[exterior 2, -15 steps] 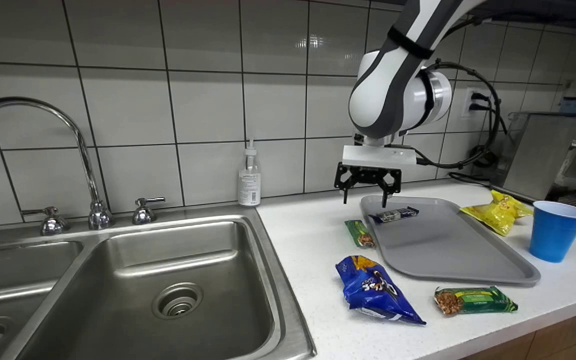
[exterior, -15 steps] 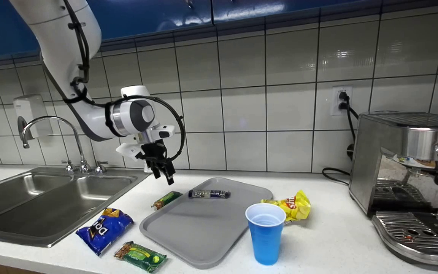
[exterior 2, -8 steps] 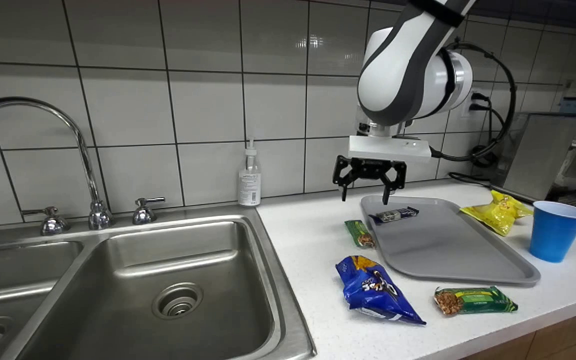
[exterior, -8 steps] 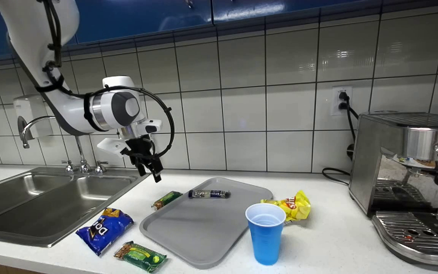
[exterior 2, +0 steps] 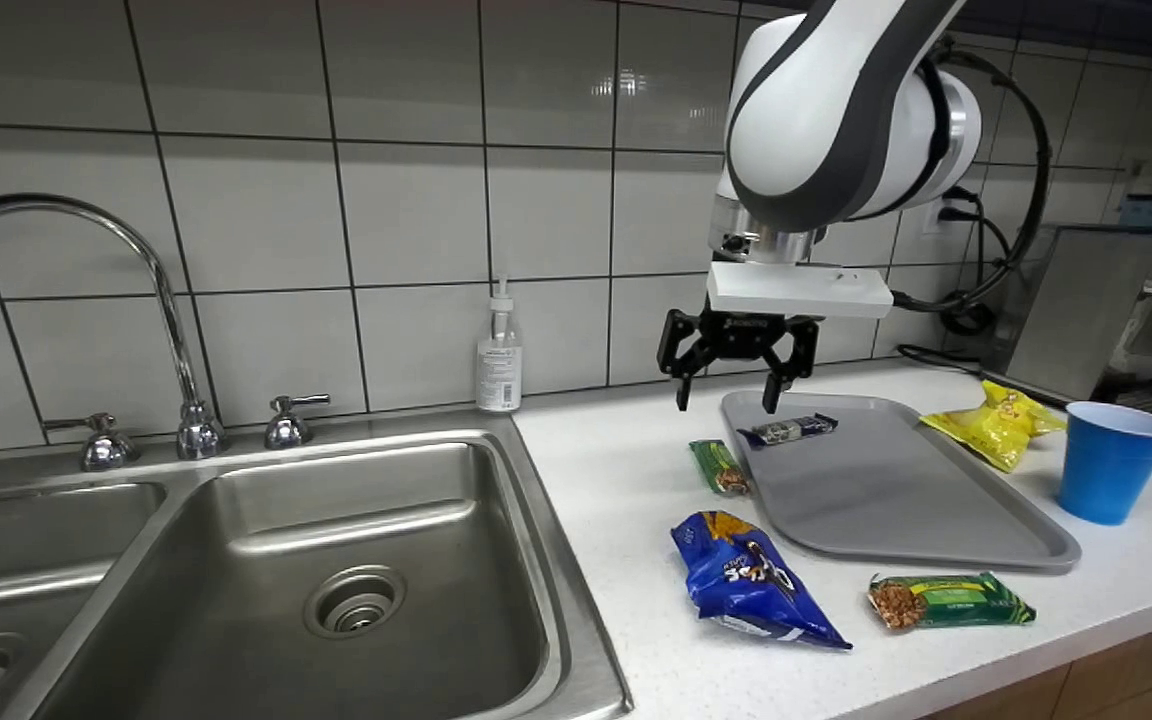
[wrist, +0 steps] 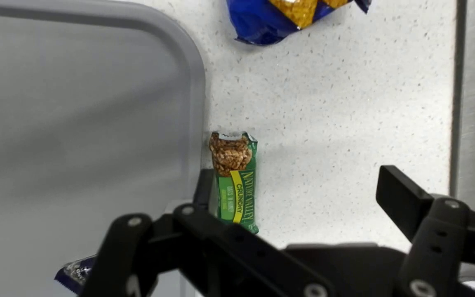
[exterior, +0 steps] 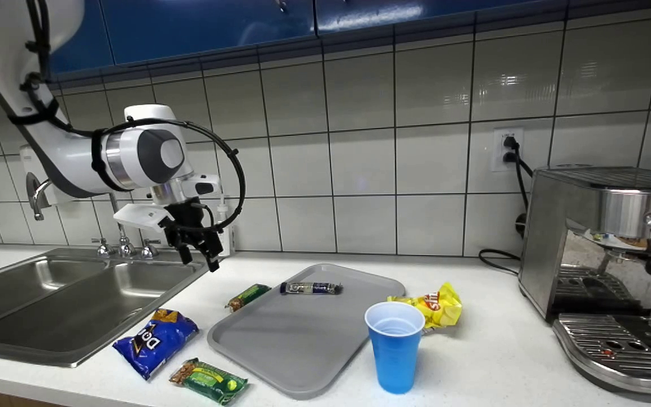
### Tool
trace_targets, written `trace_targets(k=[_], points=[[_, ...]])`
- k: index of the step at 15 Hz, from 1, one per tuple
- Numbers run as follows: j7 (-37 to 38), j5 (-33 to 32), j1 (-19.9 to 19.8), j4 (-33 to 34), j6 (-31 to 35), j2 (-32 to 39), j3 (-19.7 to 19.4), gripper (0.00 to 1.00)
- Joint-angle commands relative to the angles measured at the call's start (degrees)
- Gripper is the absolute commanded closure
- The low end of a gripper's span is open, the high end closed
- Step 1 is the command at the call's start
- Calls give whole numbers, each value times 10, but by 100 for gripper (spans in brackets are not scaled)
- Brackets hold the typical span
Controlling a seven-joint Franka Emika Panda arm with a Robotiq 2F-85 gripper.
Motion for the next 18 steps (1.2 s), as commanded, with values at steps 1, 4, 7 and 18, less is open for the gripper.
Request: trace_targets(k=[1, 4, 7, 18], points=[[-25, 16, -7, -42, -1, -41, 27, 0], [14, 0, 4, -55, 7, -46, 36, 0], [13, 0, -2, -39, 1, -25, 39, 0], [19, 0, 1, -41, 3, -26, 40, 0]])
